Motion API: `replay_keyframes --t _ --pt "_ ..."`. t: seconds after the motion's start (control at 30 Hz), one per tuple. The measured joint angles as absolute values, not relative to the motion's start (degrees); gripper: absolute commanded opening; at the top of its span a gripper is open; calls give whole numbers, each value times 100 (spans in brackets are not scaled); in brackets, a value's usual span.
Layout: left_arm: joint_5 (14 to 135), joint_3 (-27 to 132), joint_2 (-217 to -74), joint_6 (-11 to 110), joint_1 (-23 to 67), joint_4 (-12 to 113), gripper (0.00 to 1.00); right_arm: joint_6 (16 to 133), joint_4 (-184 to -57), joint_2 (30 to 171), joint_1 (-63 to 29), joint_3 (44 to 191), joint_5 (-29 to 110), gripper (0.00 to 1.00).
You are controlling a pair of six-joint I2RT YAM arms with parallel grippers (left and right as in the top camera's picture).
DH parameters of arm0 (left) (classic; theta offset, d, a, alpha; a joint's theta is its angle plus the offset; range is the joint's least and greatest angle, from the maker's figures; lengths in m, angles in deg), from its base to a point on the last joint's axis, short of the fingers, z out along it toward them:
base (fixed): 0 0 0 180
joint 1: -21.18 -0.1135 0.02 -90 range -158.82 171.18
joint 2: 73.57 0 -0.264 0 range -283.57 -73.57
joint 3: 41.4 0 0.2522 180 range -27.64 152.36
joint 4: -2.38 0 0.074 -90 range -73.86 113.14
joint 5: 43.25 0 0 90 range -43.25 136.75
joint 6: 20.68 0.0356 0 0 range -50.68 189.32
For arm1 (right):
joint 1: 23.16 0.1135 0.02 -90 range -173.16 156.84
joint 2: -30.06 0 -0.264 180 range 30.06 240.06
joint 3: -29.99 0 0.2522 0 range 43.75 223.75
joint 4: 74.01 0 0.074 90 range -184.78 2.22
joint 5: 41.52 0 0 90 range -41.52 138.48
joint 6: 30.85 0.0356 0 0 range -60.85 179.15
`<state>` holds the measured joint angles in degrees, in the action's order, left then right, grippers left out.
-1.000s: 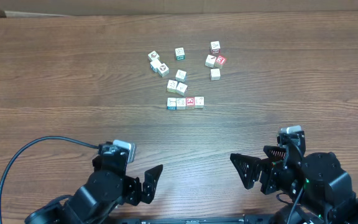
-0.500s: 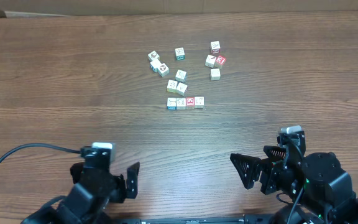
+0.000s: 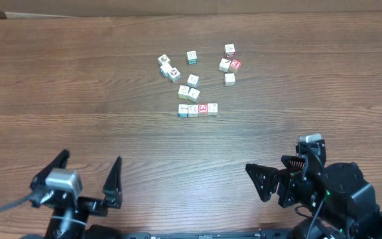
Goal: Form a horizontal line
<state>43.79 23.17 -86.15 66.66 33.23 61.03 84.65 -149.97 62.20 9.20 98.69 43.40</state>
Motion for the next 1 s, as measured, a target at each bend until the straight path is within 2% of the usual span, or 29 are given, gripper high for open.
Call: replay_keyframes --t 0.27,0.5,1.0 --pt "4567 1781 -8183 7571 2657 5622 100 8465 -14999 6220 917 9869 4340 100" --pt "4921 302 -7479 7685 2464 4588 100 8465 -14999 6220 920 9869 4337 100" --pt "5328 -1486 -7457 7530 2368 3058 100 8462 -14999 6220 920 9869 4337 100"
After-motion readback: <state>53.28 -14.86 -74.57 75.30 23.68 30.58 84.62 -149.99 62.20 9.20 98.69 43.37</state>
